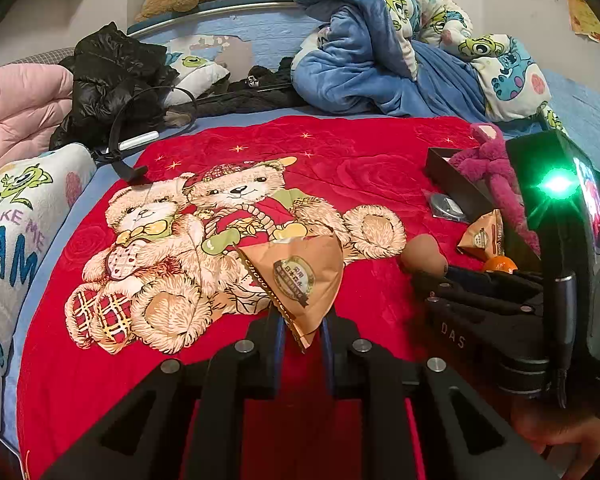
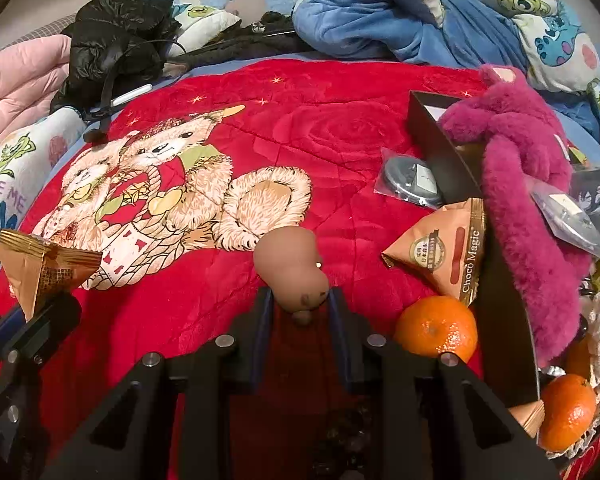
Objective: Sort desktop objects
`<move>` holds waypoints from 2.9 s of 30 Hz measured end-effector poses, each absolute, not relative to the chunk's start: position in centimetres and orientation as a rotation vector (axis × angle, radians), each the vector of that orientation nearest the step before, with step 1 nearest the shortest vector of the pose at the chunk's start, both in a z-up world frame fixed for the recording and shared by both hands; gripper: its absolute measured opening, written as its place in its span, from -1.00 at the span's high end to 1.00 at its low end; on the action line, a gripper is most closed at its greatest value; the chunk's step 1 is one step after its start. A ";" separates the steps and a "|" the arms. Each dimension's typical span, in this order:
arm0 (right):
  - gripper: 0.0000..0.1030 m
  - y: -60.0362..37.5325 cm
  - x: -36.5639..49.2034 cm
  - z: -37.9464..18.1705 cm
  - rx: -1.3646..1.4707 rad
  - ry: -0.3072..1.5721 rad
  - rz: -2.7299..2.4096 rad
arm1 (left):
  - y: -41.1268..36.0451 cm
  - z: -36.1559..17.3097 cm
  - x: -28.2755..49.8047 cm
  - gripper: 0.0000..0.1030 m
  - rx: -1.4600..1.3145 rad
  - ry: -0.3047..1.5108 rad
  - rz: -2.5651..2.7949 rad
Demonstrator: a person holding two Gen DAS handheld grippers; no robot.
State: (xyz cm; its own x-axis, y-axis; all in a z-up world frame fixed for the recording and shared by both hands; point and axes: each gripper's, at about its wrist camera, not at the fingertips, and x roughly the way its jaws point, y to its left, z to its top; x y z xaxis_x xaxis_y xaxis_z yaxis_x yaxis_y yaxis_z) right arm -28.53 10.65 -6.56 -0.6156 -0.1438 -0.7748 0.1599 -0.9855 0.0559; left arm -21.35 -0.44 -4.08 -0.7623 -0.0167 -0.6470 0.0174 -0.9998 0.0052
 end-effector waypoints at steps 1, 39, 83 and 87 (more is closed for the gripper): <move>0.49 10.6 -28.5 -6.5 1.281 0.028 -2.685 | -0.4 -4.1 -21.4 0.69 1.077 0.002 -2.933; -0.12 11.6 -28.6 -5.3 1.192 -0.035 -2.746 | 0.6 -3.9 -21.3 0.69 1.078 0.004 -2.957; 0.34 10.4 -28.0 -4.0 1.141 0.072 -2.776 | 0.6 -3.0 -21.0 0.69 1.047 0.033 -2.977; 0.34 10.8 -27.3 -2.5 1.095 0.056 -2.791 | 1.1 -2.0 -20.8 0.69 1.028 0.053 -2.998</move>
State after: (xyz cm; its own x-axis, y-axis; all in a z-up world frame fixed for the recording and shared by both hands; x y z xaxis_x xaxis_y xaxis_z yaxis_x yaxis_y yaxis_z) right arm -27.29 10.84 -2.54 -0.7244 -0.1195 -0.6789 0.1467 -0.9890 0.0175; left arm -20.80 1.11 -2.04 -0.7893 0.0378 -0.6129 -0.0161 -0.9990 -0.0409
